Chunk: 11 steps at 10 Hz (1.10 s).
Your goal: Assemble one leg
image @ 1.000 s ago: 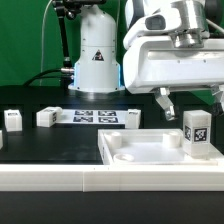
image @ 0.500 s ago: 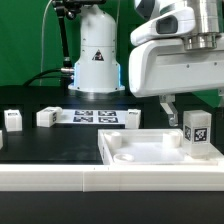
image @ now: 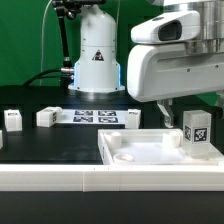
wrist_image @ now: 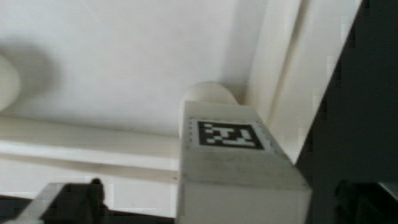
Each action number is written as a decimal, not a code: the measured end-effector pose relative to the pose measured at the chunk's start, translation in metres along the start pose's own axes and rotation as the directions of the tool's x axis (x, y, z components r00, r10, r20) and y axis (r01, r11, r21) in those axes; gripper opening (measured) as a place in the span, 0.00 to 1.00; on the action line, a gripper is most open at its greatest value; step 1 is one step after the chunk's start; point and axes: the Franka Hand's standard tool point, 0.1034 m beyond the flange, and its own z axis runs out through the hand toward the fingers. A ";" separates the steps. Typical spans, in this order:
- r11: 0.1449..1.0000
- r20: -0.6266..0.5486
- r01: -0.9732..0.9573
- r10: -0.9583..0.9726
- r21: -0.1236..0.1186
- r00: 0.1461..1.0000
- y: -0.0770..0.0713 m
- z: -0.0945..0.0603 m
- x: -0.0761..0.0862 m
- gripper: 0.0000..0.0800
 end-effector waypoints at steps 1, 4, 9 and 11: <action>1.000 0.000 0.000 0.000 0.000 1.000 0.000 0.000 0.000 0.65; 1.000 0.001 0.000 0.000 0.000 1.000 0.000 0.000 0.000 0.36; 0.966 -0.018 -0.259 0.259 -0.001 0.966 -0.004 0.001 0.000 0.36; 0.874 -0.030 -0.487 0.486 -0.007 0.873 -0.006 0.002 0.000 0.36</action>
Offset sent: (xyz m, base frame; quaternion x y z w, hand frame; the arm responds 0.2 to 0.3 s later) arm 0.0000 0.0000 0.0000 0.0000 0.0000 0.0000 1.0000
